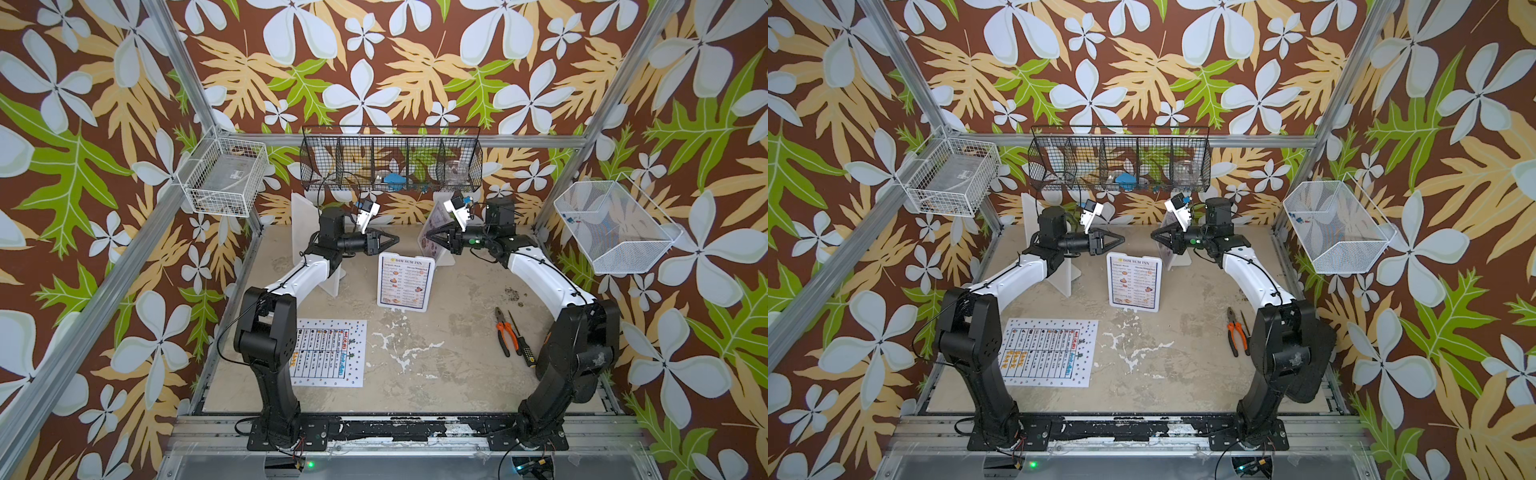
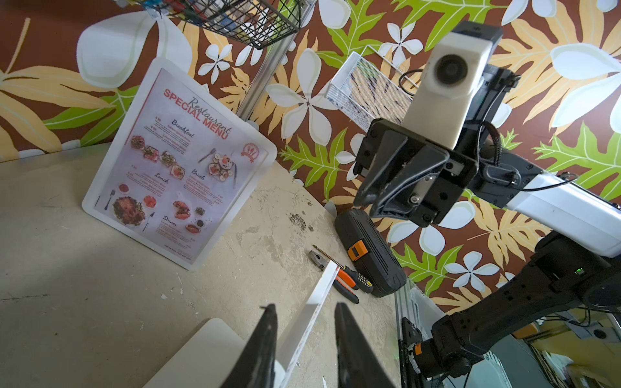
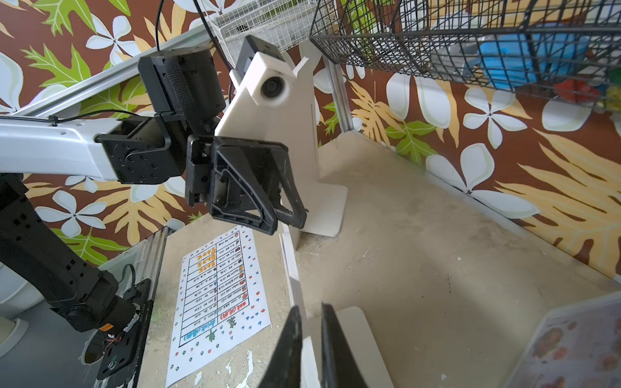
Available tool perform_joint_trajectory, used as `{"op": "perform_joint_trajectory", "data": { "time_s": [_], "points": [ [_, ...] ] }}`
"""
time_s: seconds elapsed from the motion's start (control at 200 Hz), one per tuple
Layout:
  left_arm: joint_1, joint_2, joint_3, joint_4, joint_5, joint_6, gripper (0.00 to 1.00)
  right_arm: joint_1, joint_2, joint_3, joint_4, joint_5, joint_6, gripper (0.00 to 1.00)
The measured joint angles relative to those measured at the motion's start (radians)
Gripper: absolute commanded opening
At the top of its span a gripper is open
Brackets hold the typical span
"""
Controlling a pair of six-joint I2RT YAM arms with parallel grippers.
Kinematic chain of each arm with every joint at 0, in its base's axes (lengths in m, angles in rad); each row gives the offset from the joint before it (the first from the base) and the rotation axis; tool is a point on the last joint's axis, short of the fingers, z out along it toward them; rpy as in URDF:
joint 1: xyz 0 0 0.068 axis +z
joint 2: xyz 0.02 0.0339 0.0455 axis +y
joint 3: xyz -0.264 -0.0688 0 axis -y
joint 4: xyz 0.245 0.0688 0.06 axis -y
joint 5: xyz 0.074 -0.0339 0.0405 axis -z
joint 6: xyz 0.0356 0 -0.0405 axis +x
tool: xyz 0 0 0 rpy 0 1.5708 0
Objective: Insert the menus into the narrow rack
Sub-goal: Insert the menu into the narrow rack.
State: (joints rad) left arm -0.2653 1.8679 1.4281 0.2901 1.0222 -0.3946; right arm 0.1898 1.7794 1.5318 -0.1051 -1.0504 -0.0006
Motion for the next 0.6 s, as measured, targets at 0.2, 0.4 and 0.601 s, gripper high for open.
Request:
{"op": "perform_joint_trajectory", "data": {
  "time_s": [0.2,0.4,0.601],
  "points": [
    [0.0,-0.016,-0.023,0.005,-0.001,0.0,0.31,0.007,-0.006,-0.004,0.0,0.013,0.001,0.23],
    [0.0,-0.09,-0.023,-0.037,-0.068,0.029,0.38,0.023,-0.065,-0.044,-0.001,0.112,0.005,0.44],
    [0.0,-0.256,-0.153,-0.068,-0.212,0.065,0.57,0.026,-0.167,-0.18,0.027,0.225,0.017,0.58]
  ]
}}
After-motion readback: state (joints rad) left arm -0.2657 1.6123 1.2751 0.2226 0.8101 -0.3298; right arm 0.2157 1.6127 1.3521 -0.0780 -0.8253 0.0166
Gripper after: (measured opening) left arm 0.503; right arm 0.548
